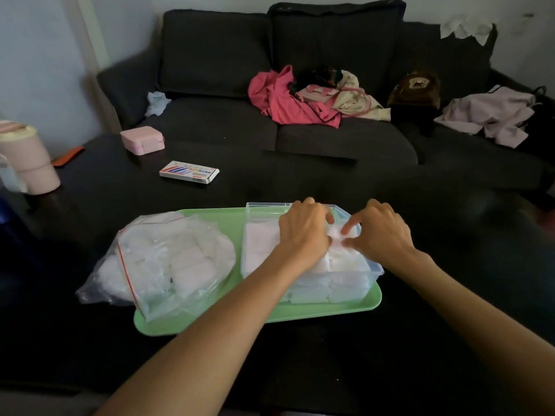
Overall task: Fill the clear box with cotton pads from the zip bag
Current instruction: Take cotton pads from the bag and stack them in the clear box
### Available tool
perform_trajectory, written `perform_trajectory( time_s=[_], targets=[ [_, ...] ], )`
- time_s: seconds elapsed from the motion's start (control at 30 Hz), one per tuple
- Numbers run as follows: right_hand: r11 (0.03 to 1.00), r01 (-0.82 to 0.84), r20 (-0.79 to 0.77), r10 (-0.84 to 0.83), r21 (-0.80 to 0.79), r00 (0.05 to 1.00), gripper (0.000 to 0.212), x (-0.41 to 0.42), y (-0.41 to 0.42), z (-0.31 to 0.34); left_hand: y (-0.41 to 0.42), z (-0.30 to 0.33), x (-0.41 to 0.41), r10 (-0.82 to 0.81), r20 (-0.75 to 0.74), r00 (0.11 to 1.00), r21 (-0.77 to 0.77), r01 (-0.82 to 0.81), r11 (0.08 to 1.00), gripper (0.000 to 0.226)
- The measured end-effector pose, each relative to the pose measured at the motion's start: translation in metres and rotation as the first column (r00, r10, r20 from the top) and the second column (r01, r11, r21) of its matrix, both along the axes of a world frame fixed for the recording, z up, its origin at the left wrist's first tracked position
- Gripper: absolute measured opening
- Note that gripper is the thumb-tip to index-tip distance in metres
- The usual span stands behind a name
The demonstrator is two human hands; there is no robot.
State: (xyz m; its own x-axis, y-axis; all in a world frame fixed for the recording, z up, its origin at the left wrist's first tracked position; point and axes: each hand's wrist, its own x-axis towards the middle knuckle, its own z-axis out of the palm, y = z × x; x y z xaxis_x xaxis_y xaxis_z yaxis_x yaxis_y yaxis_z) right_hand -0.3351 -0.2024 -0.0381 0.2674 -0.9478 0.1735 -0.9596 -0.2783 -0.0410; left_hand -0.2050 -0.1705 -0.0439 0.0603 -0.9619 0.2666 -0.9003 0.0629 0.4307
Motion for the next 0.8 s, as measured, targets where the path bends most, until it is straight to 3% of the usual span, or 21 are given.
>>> perform_trajectory(
  time_s=[0.1,0.17,0.27,0.33,0.4,0.47,0.5,0.57,0.7,0.8],
  targets=[
    [0.996,-0.003,-0.092,0.011,0.087,0.996,0.019,0.002,0.003,0.007,0.010,0.005,0.010,0.004,-0.067,0.998,-0.069,-0.009,0.998,0.042],
    [0.992,-0.007,-0.075,0.017,0.127,0.997,0.017,0.001,0.006,0.014,0.025,0.016,0.023,0.012,-0.105,0.994,-0.179,-0.031,0.983,0.046],
    [0.993,-0.078,0.137,0.066,0.085,0.988,0.011,0.011,0.020,0.033,0.066,0.032,0.072,0.113,-0.090,0.990,-0.351,-0.137,0.926,0.038],
    [0.984,-0.166,0.286,0.143,0.059,0.947,0.010,0.036,0.039,0.047,0.093,0.036,0.119,0.283,-0.069,0.957,-0.395,-0.287,0.873,0.038],
    [0.962,-0.268,0.400,0.223,0.059,0.889,0.010,0.069,0.062,0.054,0.109,0.032,0.166,0.501,0.008,0.865,-0.205,-0.489,0.848,0.057],
    [0.930,-0.357,0.442,0.284,0.089,0.851,0.009,0.103,0.081,0.051,0.122,0.024,0.200,0.590,0.054,0.806,0.146,-0.591,0.793,0.080],
    [0.915,-0.389,0.437,0.309,0.107,0.845,0.010,0.118,0.088,0.047,0.127,0.017,0.211,0.598,0.013,0.802,0.263,-0.579,0.772,0.085],
    [0.908,-0.402,0.387,0.330,0.121,0.861,0.014,0.146,0.095,0.035,0.135,0.003,0.223,0.533,-0.074,0.843,0.294,-0.493,0.819,0.081],
    [0.932,-0.363,0.098,0.363,-0.024,0.927,0.020,0.173,0.097,0.009,0.134,-0.005,0.226,0.209,-0.023,0.978,-0.095,-0.210,0.973,0.044],
    [0.939,-0.334,0.002,0.335,-0.079,0.942,0.023,0.177,0.095,-0.003,0.126,-0.007,0.225,0.083,0.131,0.988,-0.141,-0.064,0.988,0.036]
  ],
)
